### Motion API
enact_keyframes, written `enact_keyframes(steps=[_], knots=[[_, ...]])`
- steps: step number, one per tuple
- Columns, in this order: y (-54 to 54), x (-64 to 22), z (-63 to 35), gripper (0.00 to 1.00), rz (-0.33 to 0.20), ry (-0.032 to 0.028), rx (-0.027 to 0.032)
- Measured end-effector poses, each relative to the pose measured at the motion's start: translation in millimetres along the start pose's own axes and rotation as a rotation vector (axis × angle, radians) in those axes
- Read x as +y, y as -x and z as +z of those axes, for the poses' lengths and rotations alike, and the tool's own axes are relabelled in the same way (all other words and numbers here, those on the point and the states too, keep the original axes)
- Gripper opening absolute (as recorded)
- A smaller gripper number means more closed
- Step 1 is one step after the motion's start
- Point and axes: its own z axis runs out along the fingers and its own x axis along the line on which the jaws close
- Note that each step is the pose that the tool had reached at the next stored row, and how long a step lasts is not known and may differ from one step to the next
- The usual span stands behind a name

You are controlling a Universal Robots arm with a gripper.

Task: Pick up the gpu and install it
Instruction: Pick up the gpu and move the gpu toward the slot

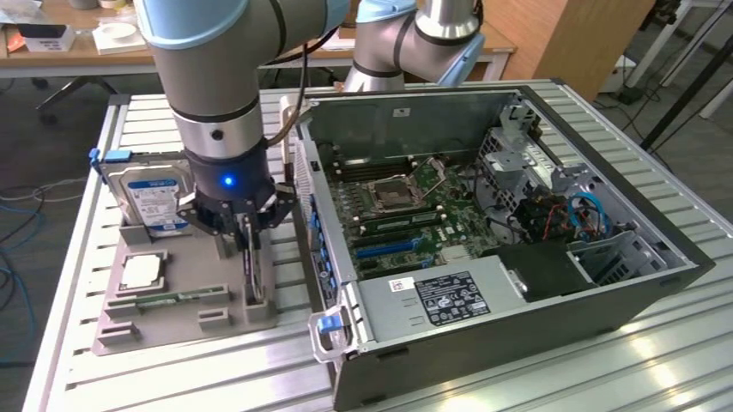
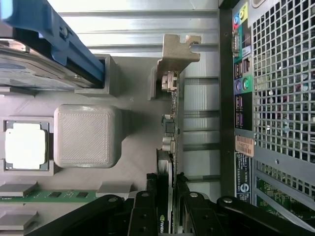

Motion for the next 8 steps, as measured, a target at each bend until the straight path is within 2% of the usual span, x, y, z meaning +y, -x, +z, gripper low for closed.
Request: enact_keyframes(steps=[8], knots=[[0.4,0.6,-16.0,0.26,0.0,0.0001,-0.0001]])
